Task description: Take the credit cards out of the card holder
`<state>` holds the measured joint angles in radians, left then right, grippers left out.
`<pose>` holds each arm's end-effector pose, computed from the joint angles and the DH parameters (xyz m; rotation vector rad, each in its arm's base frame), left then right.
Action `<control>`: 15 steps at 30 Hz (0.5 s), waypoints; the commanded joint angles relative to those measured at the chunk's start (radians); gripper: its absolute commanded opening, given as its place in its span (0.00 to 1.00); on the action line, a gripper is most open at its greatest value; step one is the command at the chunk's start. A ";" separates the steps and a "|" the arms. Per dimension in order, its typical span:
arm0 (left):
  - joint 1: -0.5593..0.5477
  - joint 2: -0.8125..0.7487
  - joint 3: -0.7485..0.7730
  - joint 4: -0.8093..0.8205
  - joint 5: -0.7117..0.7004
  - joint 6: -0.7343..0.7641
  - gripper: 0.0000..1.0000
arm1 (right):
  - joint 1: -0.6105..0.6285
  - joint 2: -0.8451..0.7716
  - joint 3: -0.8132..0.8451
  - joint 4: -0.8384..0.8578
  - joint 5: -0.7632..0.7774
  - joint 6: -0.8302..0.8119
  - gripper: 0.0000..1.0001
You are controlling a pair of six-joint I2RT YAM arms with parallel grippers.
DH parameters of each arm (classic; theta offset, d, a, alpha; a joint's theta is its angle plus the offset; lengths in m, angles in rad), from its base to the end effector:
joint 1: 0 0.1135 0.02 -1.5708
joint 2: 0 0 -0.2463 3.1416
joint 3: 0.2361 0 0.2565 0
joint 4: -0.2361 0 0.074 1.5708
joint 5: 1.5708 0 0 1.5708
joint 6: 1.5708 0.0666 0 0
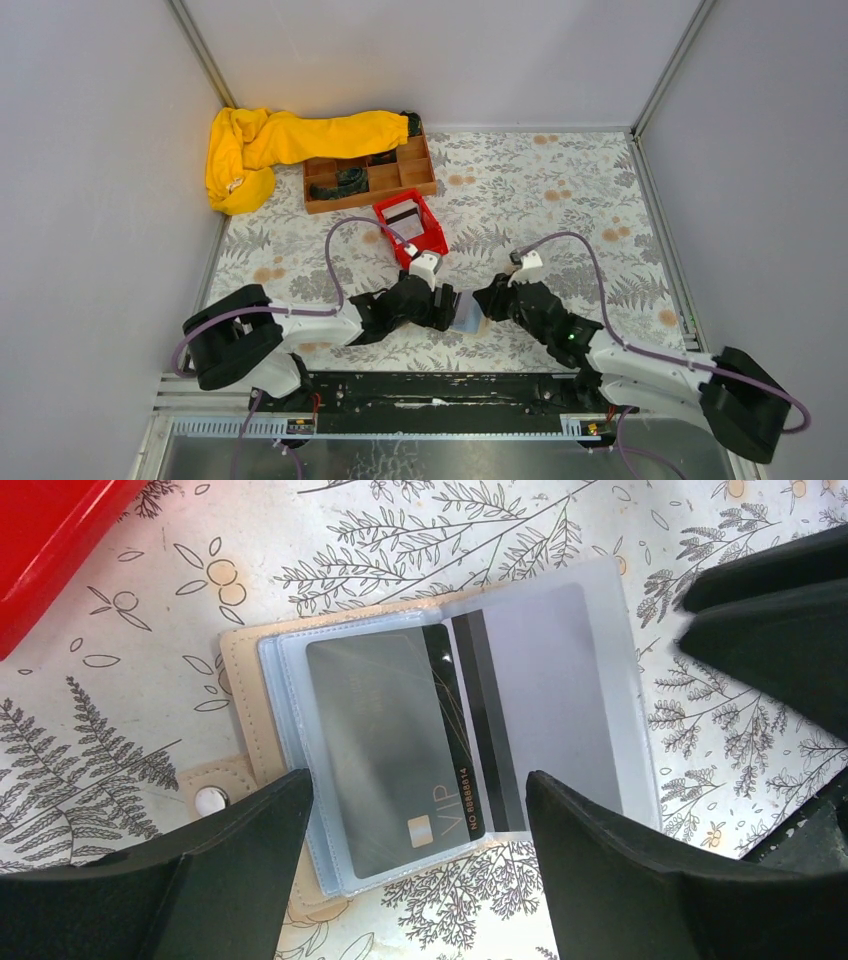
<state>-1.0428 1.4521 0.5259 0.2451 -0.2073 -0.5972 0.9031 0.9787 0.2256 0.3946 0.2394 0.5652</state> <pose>0.1613 -0.2494 0.1071 0.3994 2.2824 -0.6424 0.1582 0.1751 0.1424 -0.1707 1.9853 0.7449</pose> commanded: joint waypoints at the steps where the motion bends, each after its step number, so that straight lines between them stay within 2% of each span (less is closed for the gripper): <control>1: -0.008 0.030 0.025 0.006 -0.036 0.022 0.85 | -0.002 -0.173 -0.015 0.034 0.110 -0.022 0.31; 5: -0.010 0.051 0.028 0.028 -0.035 0.015 0.85 | -0.001 -0.200 0.024 -0.058 0.073 -0.038 0.32; 8: -0.011 0.048 0.018 0.039 -0.061 -0.010 0.81 | -0.001 -0.124 0.024 -0.020 0.004 -0.021 0.30; 10: -0.010 0.031 0.003 0.042 -0.095 -0.035 0.76 | -0.002 -0.049 0.019 0.035 -0.050 0.005 0.25; 13: -0.010 -0.021 -0.031 0.031 -0.146 -0.067 0.59 | -0.002 0.046 -0.030 0.215 -0.111 0.080 0.03; 15: -0.011 -0.070 -0.062 0.024 -0.177 -0.084 0.40 | -0.002 0.092 -0.050 0.277 -0.131 0.115 0.00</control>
<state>-1.0473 1.4593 0.5140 0.2543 -0.2859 -0.6350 0.9028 1.0122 0.2016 0.4629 0.1848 0.5957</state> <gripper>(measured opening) 0.529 0.028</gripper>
